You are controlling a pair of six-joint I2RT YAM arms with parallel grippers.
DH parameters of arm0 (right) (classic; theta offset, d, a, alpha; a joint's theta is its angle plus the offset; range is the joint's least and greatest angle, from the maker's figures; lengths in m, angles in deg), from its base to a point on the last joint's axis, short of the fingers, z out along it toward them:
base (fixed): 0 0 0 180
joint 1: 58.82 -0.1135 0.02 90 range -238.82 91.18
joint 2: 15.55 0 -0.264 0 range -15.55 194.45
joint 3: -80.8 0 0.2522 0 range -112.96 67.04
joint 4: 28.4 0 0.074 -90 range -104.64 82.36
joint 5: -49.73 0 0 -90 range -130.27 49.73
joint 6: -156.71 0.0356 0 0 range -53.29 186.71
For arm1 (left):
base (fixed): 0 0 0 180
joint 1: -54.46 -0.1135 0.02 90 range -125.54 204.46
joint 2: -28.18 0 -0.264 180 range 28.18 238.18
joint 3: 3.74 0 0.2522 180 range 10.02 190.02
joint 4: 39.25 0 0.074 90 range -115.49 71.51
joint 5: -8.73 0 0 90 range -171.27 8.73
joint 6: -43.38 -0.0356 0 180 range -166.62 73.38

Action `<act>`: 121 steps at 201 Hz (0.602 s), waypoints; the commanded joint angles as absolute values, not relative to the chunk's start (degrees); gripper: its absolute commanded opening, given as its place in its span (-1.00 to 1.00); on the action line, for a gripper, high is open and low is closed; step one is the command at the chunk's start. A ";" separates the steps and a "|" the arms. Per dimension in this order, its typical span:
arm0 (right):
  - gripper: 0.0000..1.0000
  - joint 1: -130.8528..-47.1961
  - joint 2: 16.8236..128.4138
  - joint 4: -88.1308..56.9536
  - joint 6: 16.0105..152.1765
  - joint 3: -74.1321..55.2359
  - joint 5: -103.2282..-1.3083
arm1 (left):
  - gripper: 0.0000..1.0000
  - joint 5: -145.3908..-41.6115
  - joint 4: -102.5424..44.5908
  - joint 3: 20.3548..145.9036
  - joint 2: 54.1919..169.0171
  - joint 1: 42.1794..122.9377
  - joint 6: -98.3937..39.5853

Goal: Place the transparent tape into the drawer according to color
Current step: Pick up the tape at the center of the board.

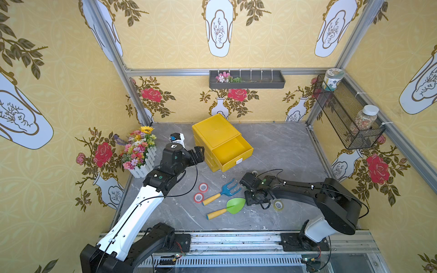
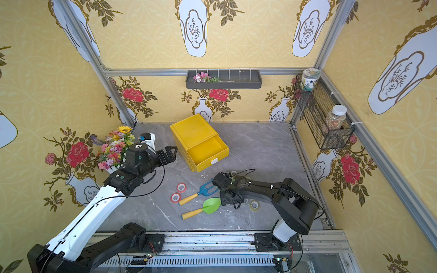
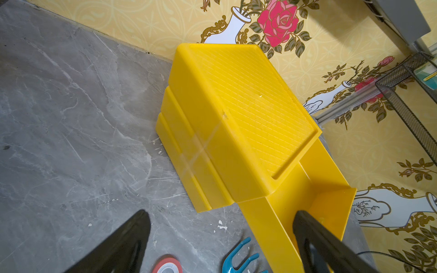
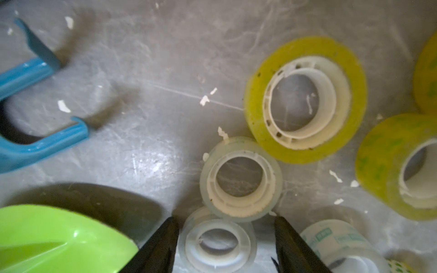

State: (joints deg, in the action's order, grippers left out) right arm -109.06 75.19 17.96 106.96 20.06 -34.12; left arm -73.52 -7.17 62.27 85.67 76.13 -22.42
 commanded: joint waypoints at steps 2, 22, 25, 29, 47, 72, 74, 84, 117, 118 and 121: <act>0.29 -109.64 75.92 22.45 105.91 20.49 -34.71 | 0.99 -73.64 -7.93 62.23 85.83 76.09 -23.05; 0.31 -110.21 75.64 22.64 105.93 19.82 -35.82 | 0.99 -73.36 -7.83 62.19 85.83 76.04 -22.90; 0.31 -110.29 75.70 22.76 105.95 19.72 -35.91 | 0.99 -73.36 -7.82 62.20 85.84 76.11 -22.97; 0.31 -110.25 75.66 22.91 105.91 19.60 -36.06 | 0.99 -73.36 -7.82 62.16 85.89 76.08 -22.90; 0.29 -110.40 75.78 24.09 105.80 18.99 -36.69 | 0.99 -73.41 -7.83 62.23 85.94 76.08 -22.92; 0.21 -110.41 76.16 25.09 105.80 18.74 -36.45 | 0.99 -73.36 -7.83 62.29 86.08 76.12 -22.93; 0.20 -110.39 76.20 25.16 105.82 18.76 -36.41 | 0.99 -73.36 -7.83 62.38 86.09 76.11 -22.97; 0.17 -110.36 76.27 25.10 106.17 18.99 -35.89 | 0.99 -73.36 -7.83 62.32 86.05 76.07 -22.92; 0.24 -110.40 76.37 22.71 106.85 20.01 -35.04 | 0.99 -73.35 -7.83 62.23 86.10 76.05 -22.93; 0.25 -110.41 76.42 22.63 106.82 20.02 -34.97 | 0.99 -73.36 -7.83 62.23 86.10 76.07 -22.96; 0.26 -110.39 76.54 22.49 106.91 19.95 -34.92 | 0.99 -73.36 -7.83 62.23 86.10 76.07 -22.96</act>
